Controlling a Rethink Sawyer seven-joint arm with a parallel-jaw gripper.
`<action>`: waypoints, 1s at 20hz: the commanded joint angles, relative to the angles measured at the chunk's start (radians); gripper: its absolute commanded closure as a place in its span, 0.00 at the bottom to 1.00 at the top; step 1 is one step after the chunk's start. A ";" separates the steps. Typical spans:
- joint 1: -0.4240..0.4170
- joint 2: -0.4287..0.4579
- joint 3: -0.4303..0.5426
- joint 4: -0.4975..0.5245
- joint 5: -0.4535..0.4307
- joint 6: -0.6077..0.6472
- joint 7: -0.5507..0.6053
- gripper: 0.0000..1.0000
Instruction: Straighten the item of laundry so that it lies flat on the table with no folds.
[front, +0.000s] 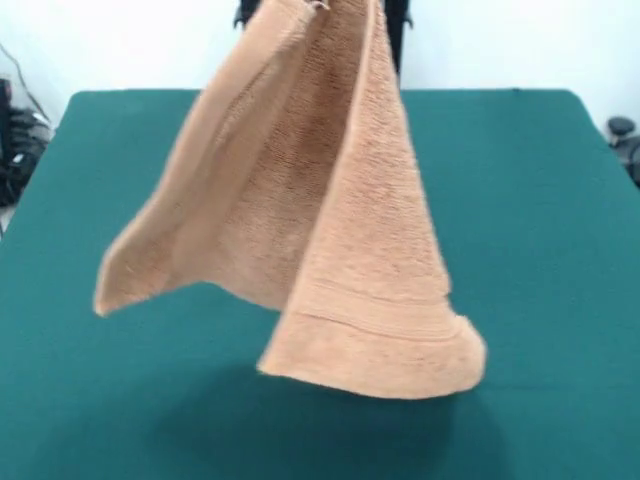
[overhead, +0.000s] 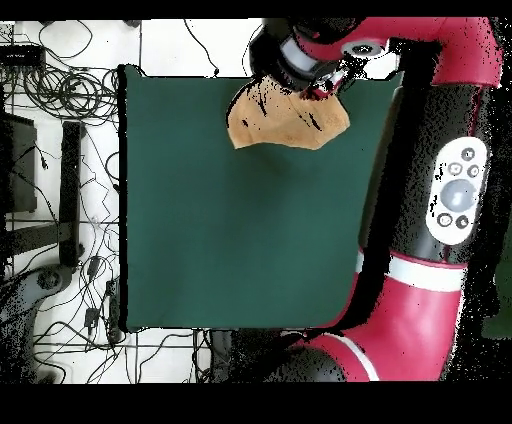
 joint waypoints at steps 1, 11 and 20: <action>0.018 -0.079 -0.137 0.344 0.103 -0.194 0.315 1.00; 0.056 -0.211 -0.307 0.655 0.174 -0.447 0.406 1.00; 0.288 -0.196 -0.588 0.587 -0.089 -0.662 0.635 1.00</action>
